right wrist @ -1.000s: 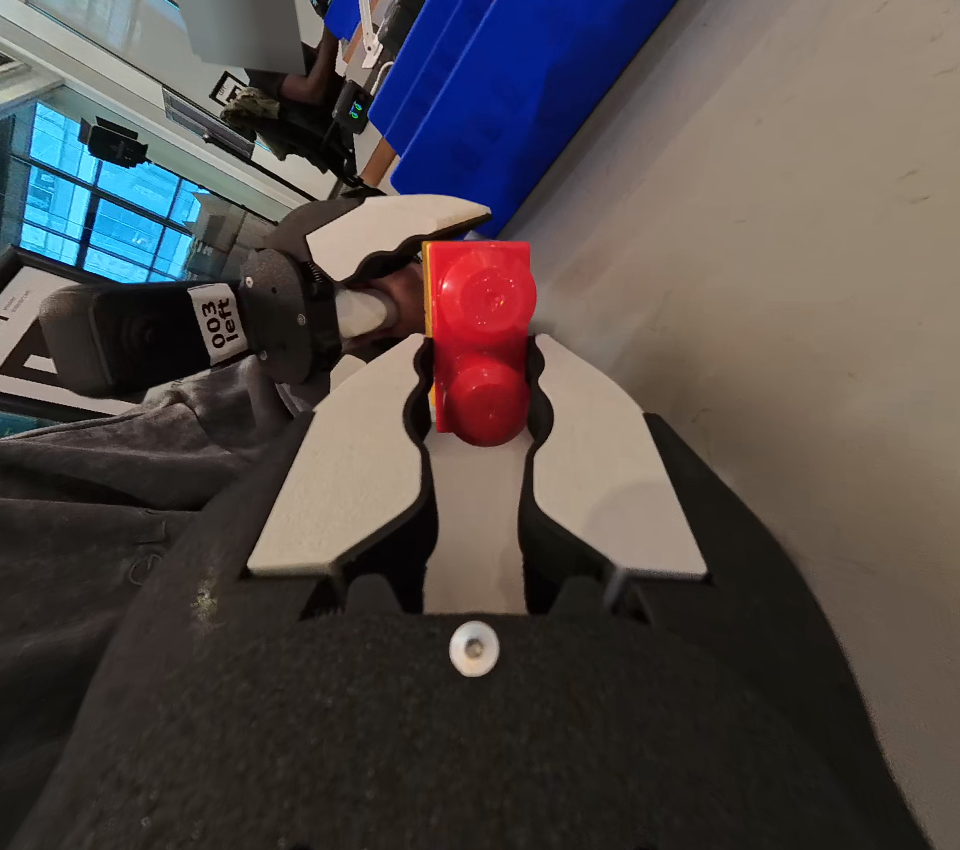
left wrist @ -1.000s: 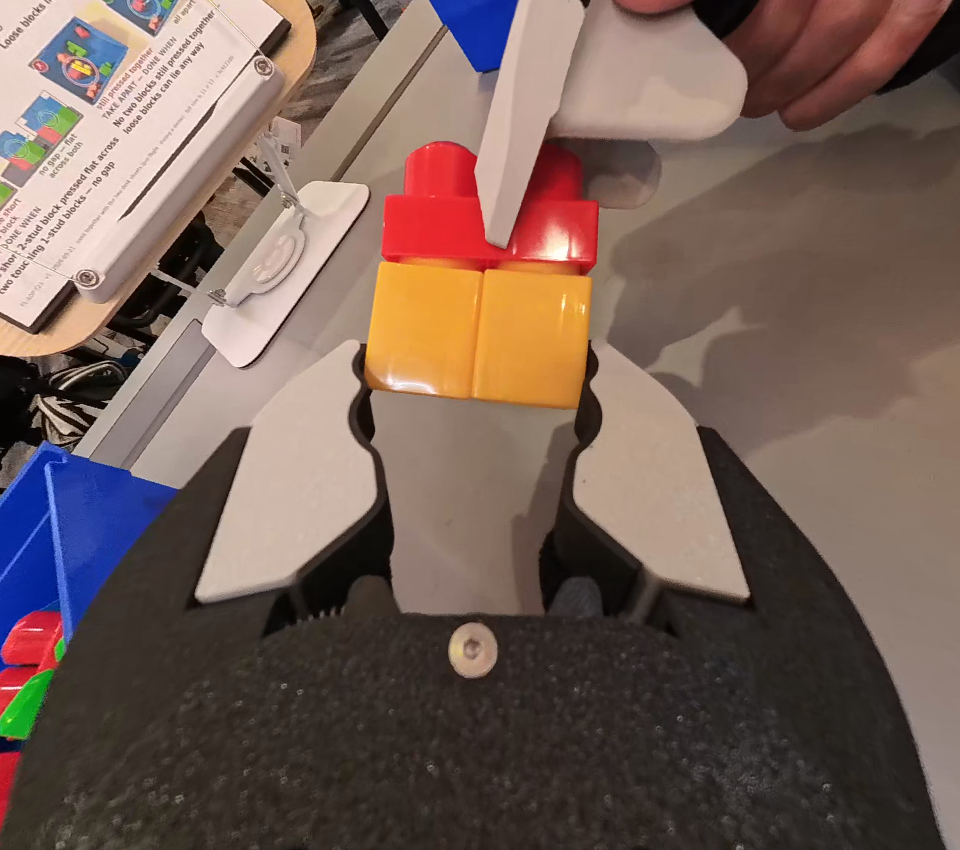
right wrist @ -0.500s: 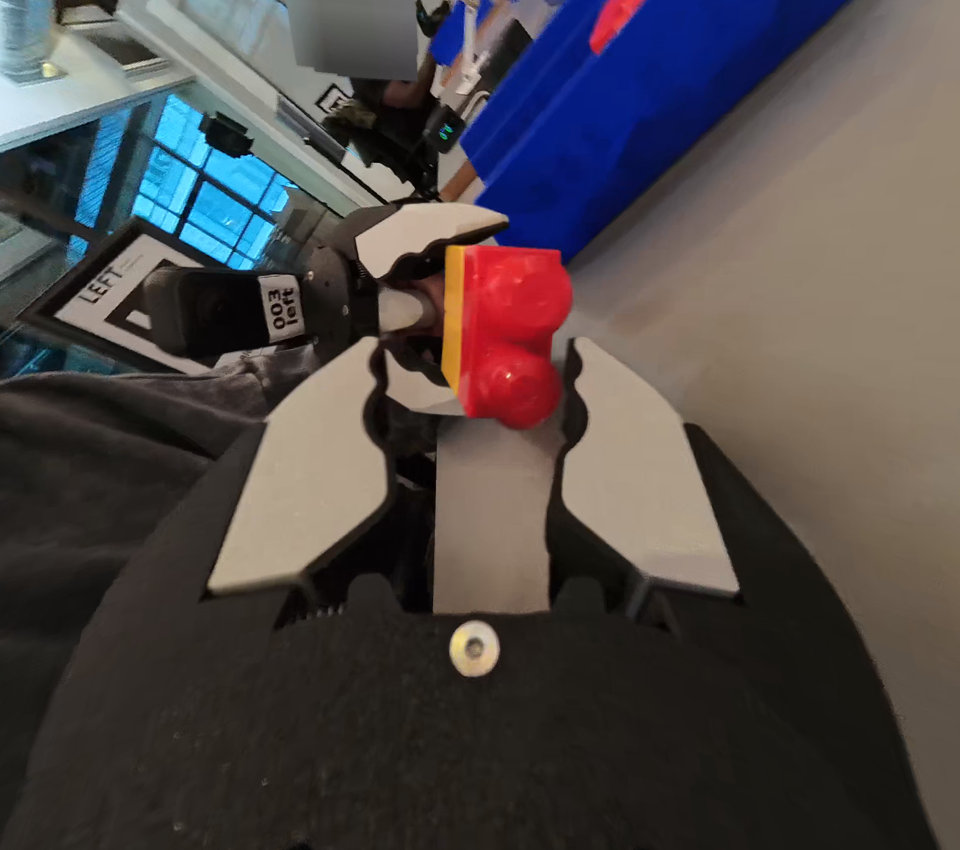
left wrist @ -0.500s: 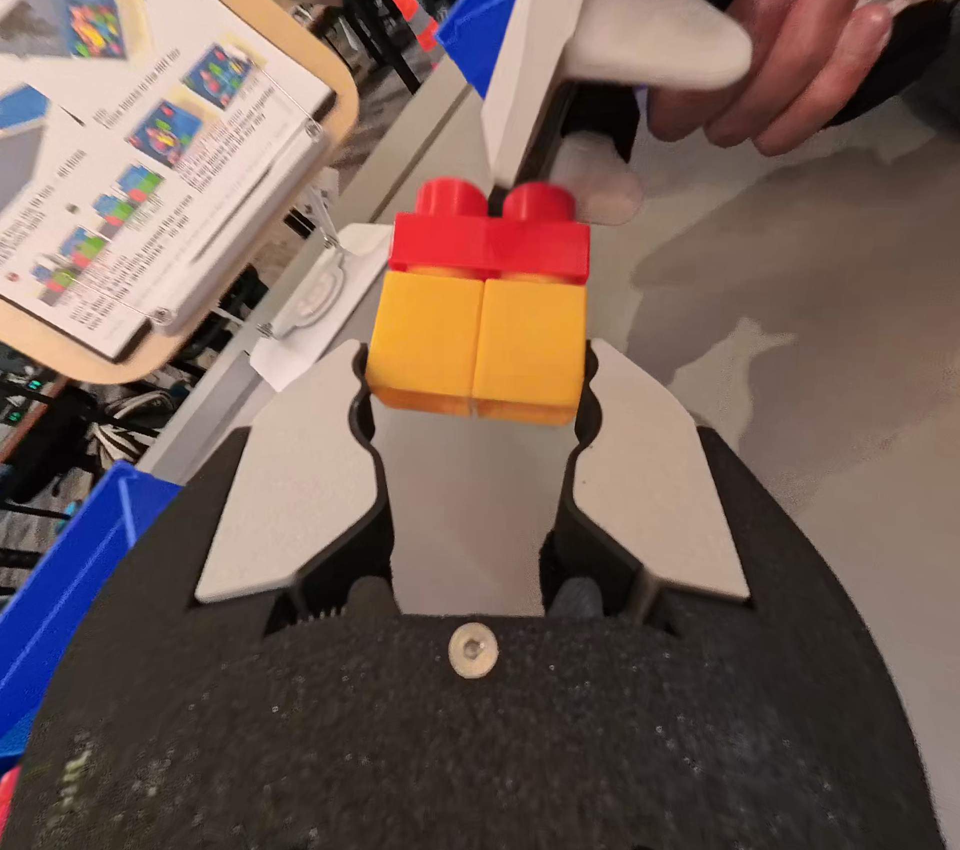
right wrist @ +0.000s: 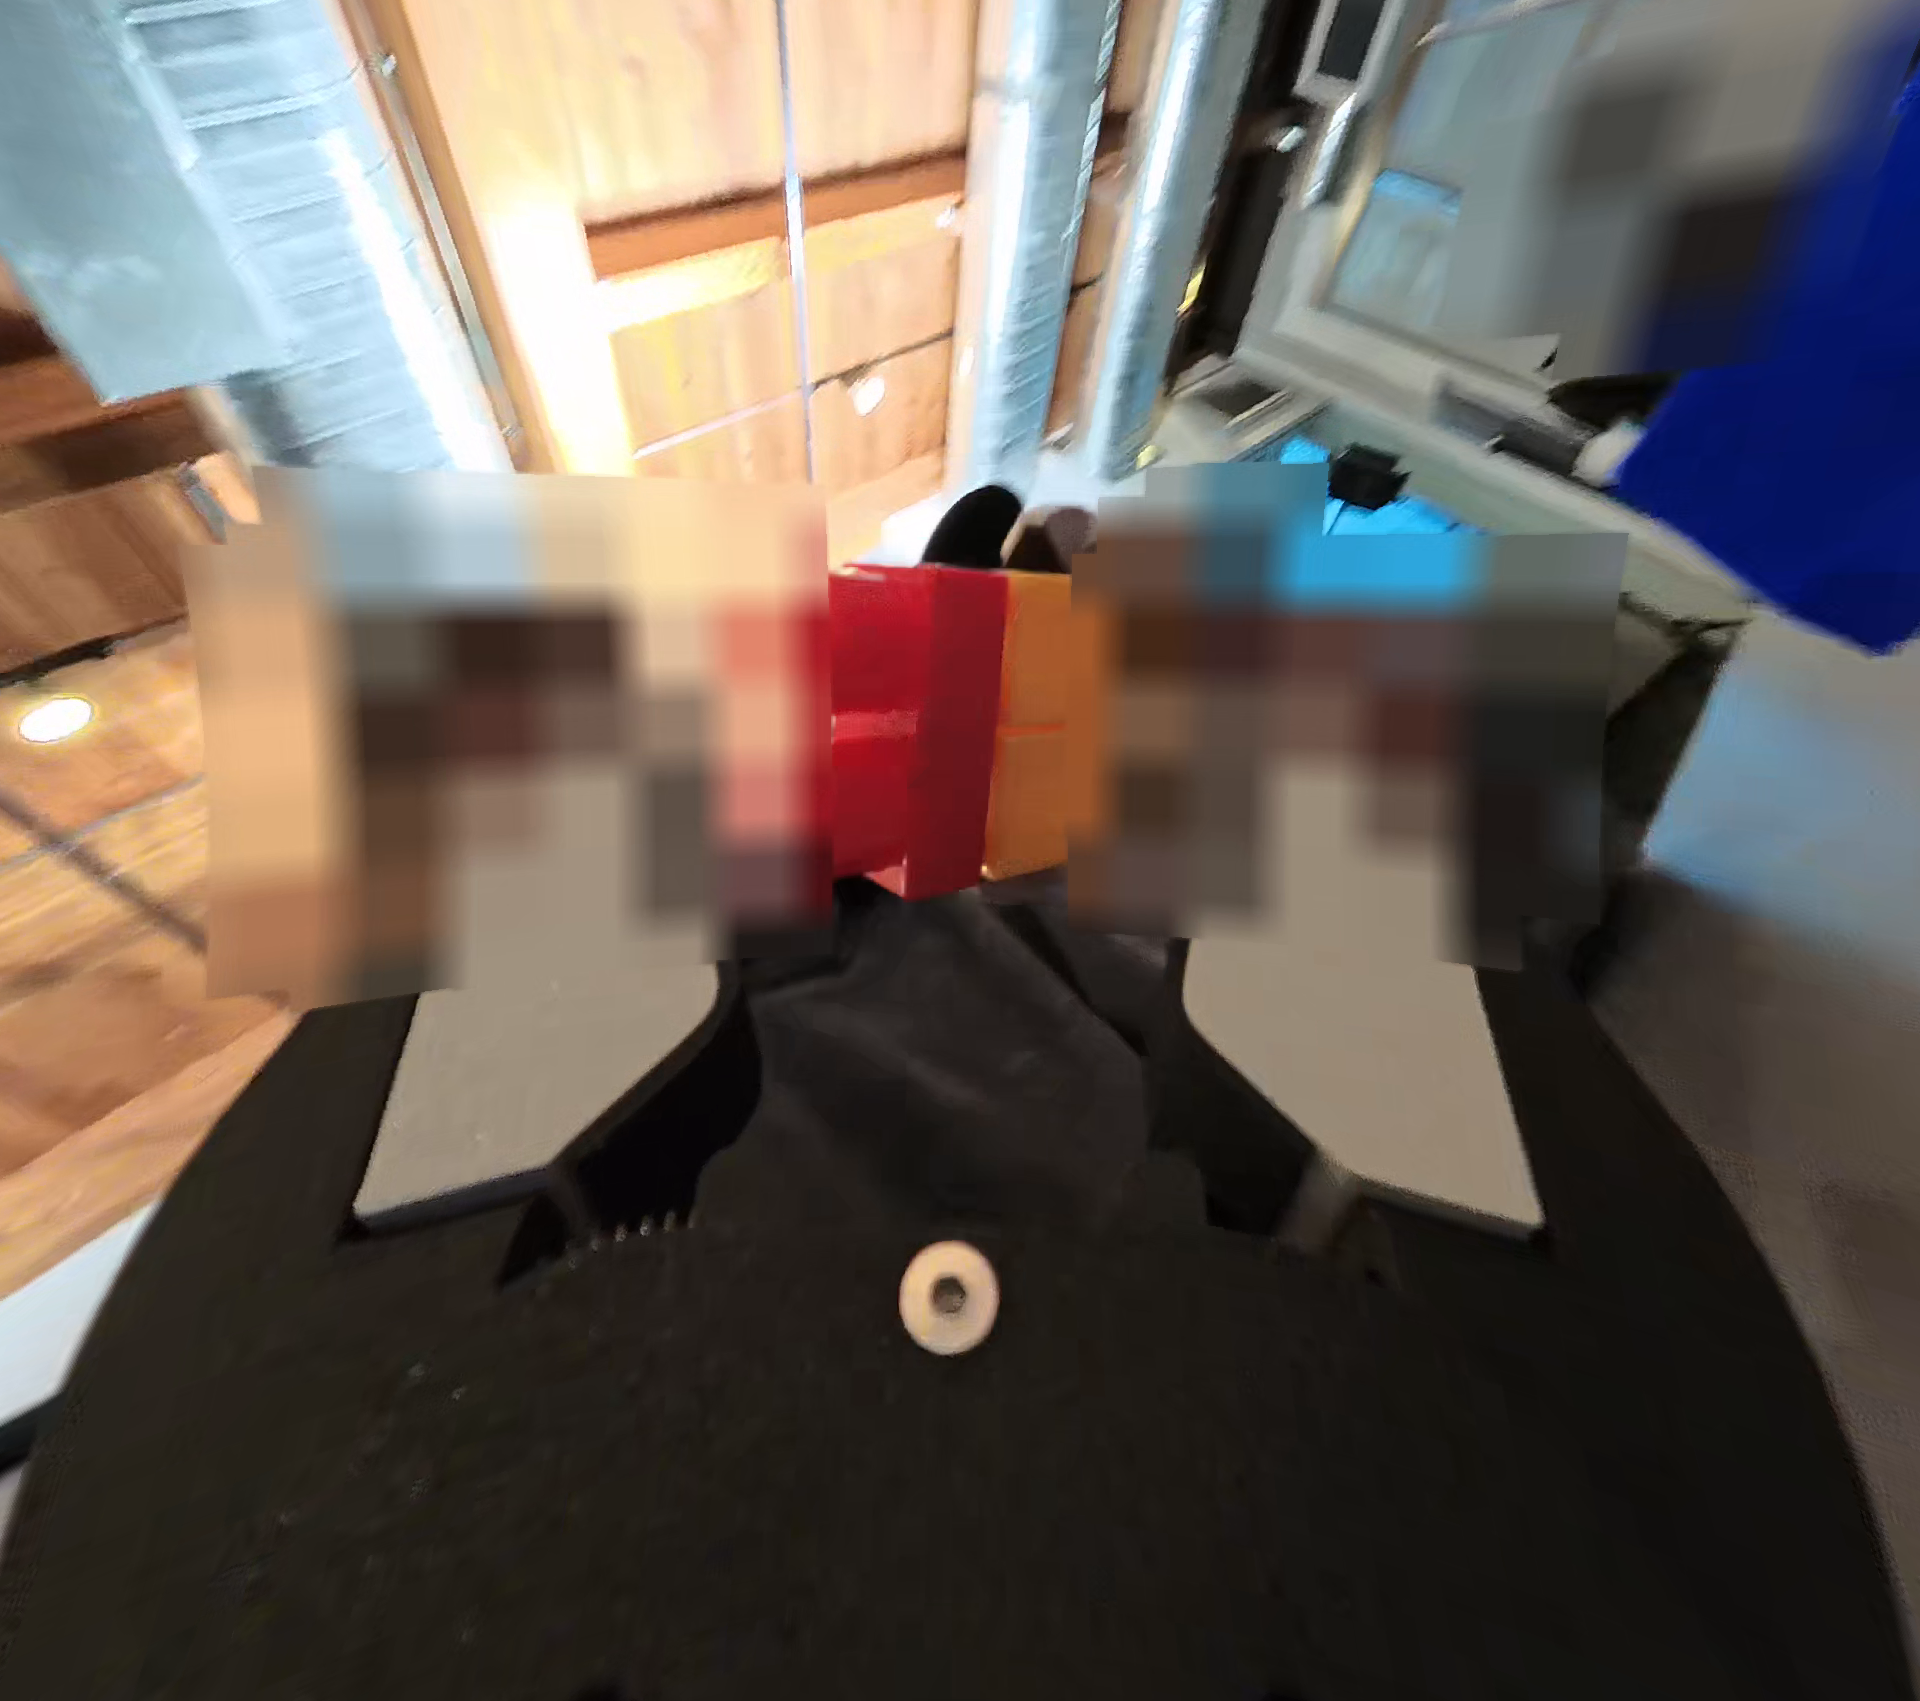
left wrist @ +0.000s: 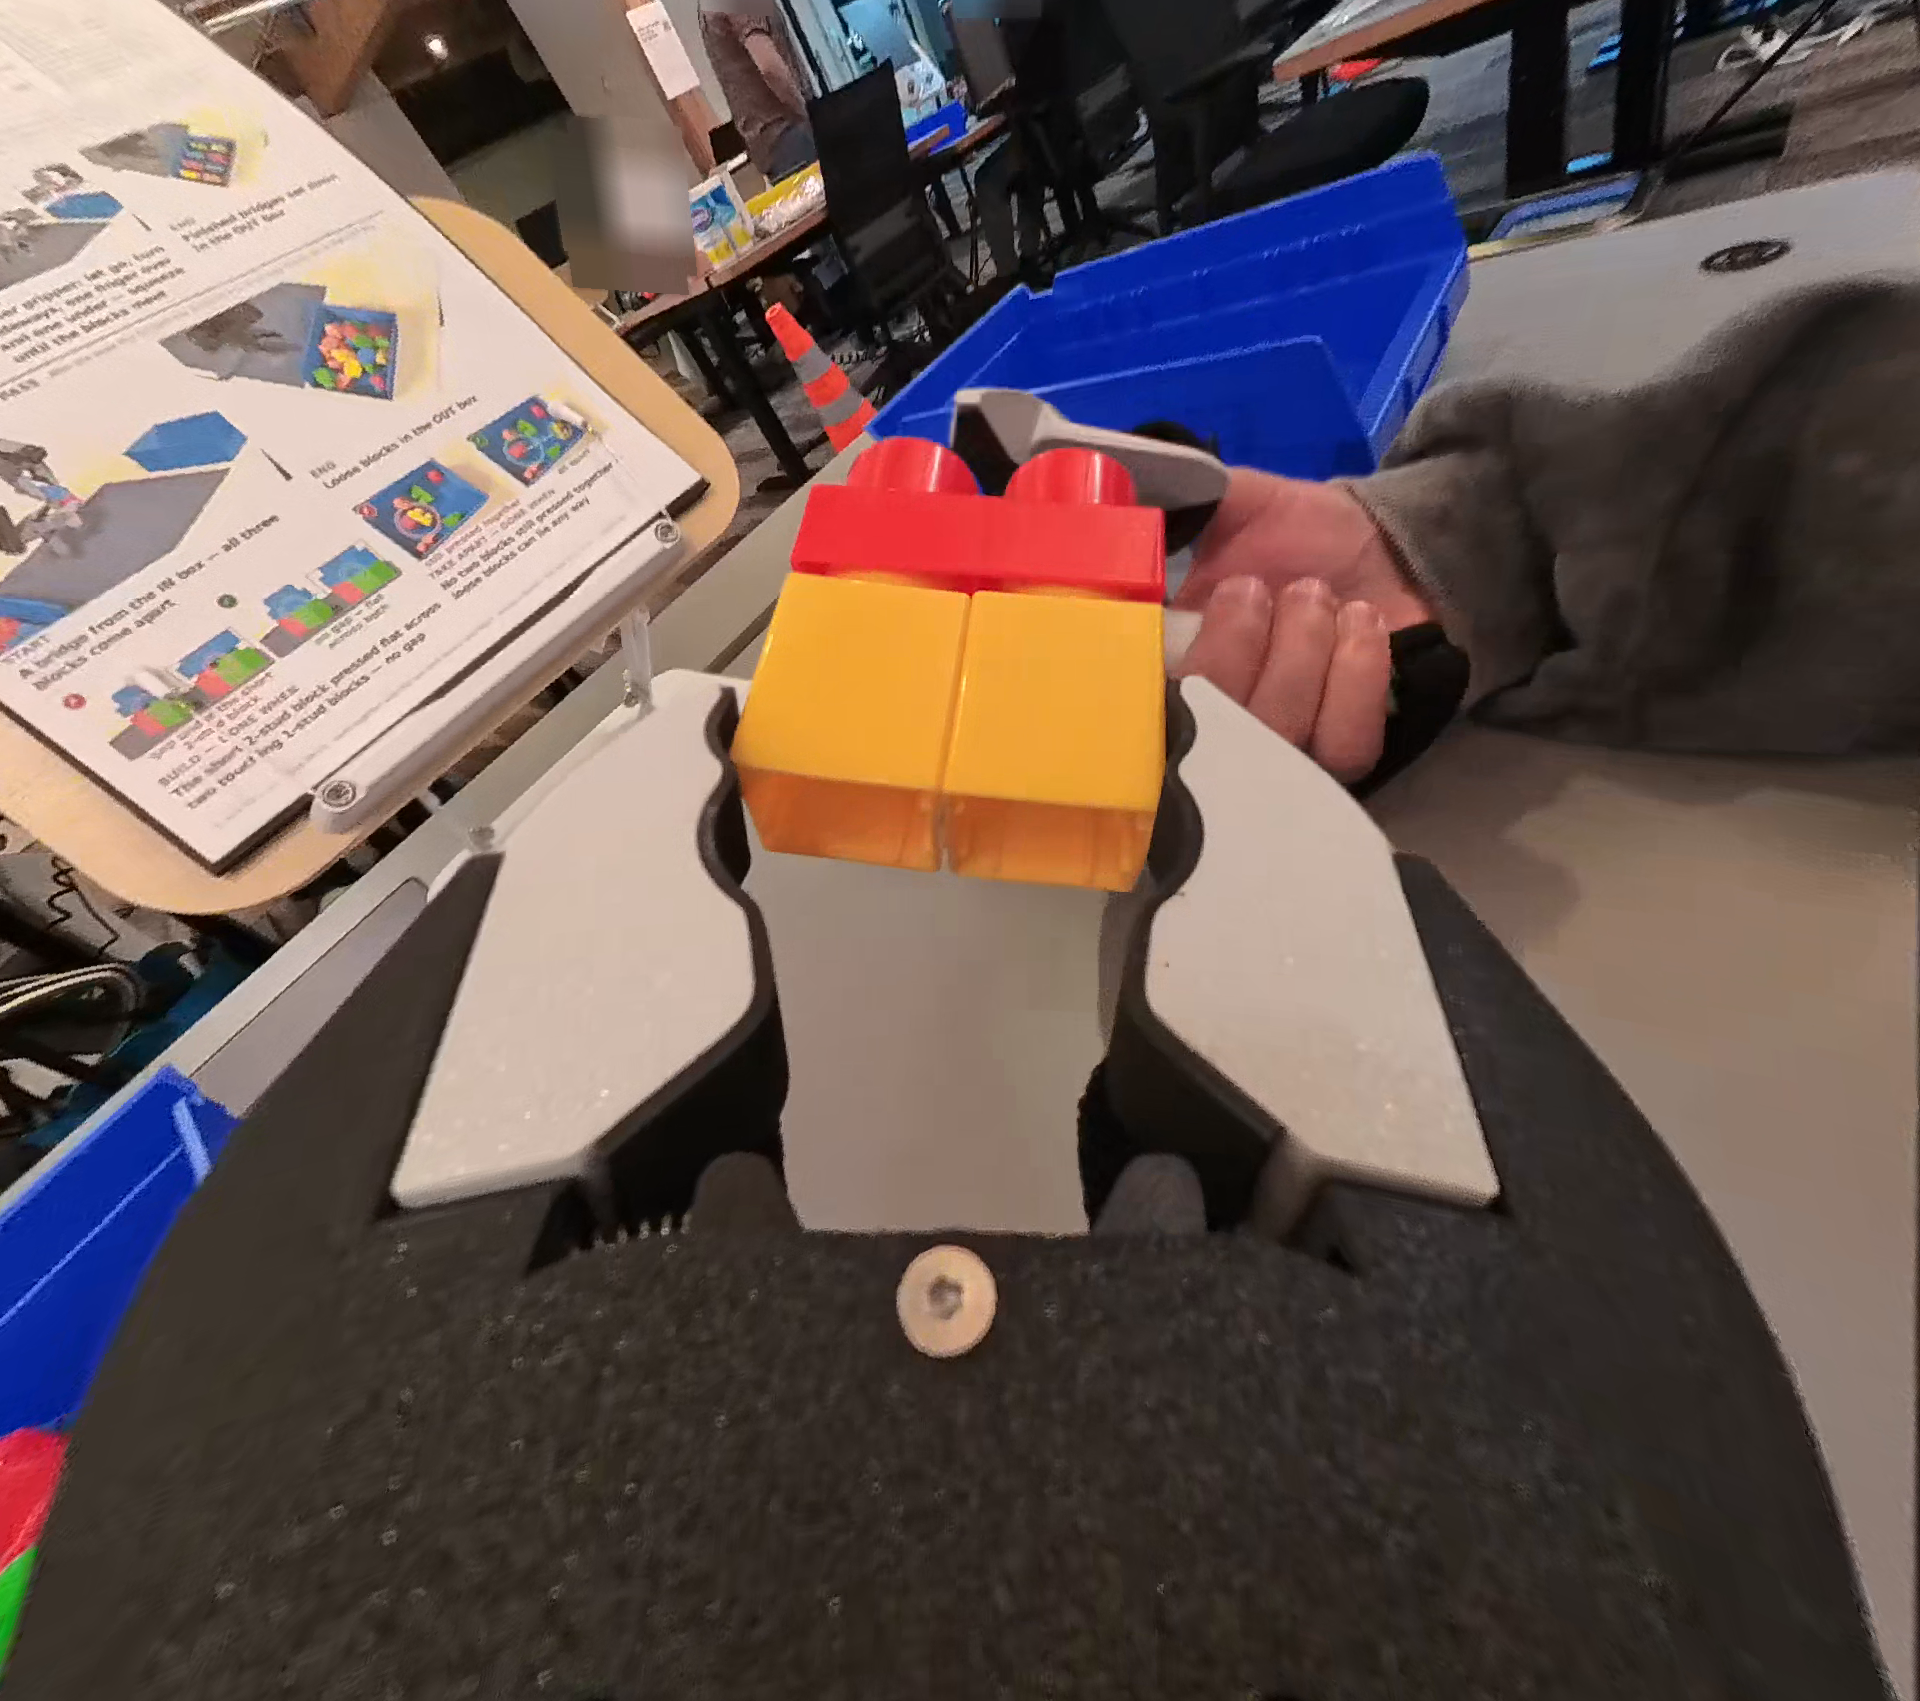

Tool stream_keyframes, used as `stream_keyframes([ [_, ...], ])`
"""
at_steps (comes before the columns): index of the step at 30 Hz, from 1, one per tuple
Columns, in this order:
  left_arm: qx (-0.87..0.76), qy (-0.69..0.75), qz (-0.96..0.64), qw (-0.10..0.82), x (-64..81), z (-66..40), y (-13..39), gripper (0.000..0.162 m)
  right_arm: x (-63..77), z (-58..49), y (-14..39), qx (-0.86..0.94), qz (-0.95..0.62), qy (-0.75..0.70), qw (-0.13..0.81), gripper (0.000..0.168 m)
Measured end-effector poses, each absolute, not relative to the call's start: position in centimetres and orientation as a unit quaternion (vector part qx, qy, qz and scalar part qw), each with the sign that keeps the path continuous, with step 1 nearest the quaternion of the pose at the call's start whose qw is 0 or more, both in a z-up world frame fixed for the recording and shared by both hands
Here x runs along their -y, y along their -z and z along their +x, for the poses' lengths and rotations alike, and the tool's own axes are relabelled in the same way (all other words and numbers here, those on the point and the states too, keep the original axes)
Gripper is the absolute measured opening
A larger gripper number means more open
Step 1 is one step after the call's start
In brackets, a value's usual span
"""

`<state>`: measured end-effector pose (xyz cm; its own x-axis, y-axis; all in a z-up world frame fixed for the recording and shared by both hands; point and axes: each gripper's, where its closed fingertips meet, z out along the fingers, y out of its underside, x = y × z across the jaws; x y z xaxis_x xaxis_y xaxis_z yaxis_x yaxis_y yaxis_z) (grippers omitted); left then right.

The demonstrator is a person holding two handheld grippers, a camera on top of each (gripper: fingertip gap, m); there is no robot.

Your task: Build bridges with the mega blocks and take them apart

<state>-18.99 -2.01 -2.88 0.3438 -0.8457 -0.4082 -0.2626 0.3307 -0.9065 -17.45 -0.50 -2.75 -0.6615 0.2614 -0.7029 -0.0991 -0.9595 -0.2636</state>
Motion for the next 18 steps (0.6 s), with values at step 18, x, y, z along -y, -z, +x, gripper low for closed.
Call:
stream_keyframes([
  [18, -0.568, 0.215, -0.541, 0.582, 1.7, -18.8, 6.2, 0.075, 3.7, -20.2, 2.8, 0.204, -0.446, -0.865, 0.111, 0.105],
])
